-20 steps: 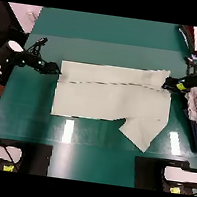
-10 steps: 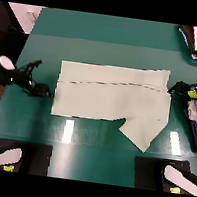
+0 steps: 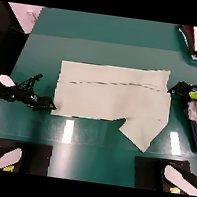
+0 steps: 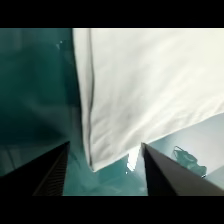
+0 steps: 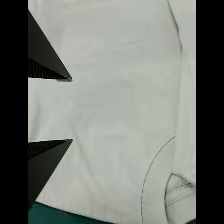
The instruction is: Fold the shirts.
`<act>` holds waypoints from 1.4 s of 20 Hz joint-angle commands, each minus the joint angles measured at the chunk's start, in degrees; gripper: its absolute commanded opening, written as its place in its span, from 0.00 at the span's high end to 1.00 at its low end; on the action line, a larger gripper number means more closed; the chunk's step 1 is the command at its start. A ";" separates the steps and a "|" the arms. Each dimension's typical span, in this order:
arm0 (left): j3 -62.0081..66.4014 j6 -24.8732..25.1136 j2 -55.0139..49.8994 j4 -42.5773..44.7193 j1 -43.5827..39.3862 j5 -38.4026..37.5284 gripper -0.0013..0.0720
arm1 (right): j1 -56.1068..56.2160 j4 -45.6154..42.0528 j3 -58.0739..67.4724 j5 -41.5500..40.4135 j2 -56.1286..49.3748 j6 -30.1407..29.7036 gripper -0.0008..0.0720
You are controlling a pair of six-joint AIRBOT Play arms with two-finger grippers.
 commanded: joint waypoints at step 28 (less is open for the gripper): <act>6.99 5.03 0.68 -5.86 -0.02 -1.11 0.95 | -16.41 2.51 -34.95 0.79 6.73 0.85 0.50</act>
